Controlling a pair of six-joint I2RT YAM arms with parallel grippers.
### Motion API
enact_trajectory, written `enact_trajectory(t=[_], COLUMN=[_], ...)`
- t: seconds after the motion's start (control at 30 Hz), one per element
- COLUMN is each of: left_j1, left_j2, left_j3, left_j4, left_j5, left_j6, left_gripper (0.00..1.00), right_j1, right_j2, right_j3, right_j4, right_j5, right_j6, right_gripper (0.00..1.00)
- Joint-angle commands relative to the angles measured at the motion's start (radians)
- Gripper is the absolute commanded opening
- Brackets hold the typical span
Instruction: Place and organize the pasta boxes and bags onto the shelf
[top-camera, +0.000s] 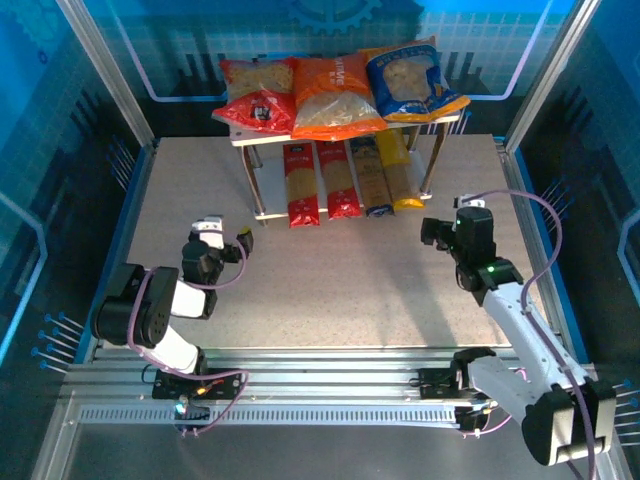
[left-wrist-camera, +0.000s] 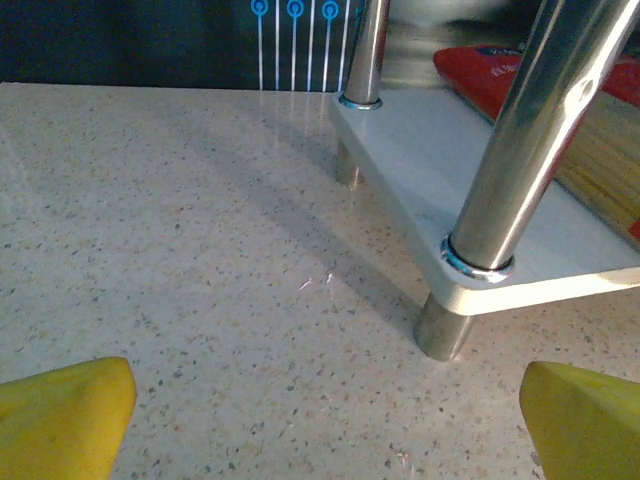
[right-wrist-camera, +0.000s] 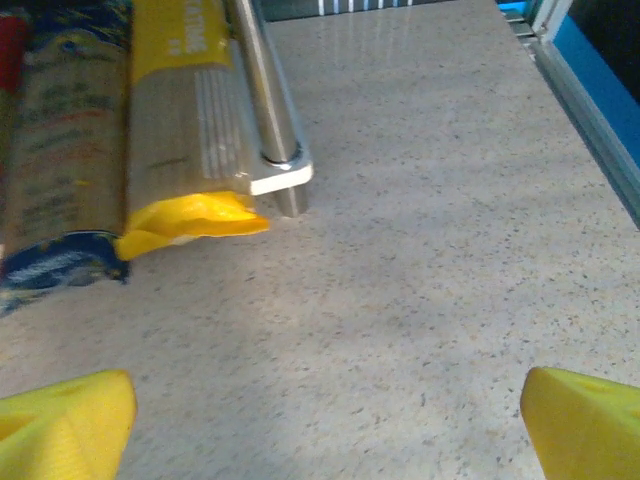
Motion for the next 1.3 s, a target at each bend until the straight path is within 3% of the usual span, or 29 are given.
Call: enact_trajectory(t=[0.0,0.27,0.7,0.77,1.07,1.27], left_j1=[0.009,0.006,0.005,0.005,0.006,0.006], left_j2=[-0.016,-0.01,-0.012,-0.014,-0.024,-0.023], left_j3=[0.002,-0.017,-0.006,0.003,0.147,0.143], left_j4=[0.01,0.049,0.027,0.009,-0.272,-0.264], left_j5=[0.043,0.054,0.038,0.028,-0.041,-0.032], left_j6=[0.028,0.032,0.029,0.027,0.003,0.007], left_gripper=[1.0,0.99,0.99,0.99,0.99,0.99], right_j1=[-0.035,-0.048,-0.03,-0.047,-0.071,-0.071], right_j2=[0.077,0.371,0.599,0.566,0.574,0.574], right_j3=[-0.125,-0.273,-0.33,-0.292,-0.291,-0.292], right_j4=[0.339,0.894,1.276,1.141,1.152,1.151], right_j5=[0.042,-0.02,-0.056,-0.068,-0.094,-0.095], right_j6=[-0.091,-0.184,-0.283,-0.245,-0.233,-0.235], right_gripper=[1.0,1.0,1.0,1.0,1.0,1.0])
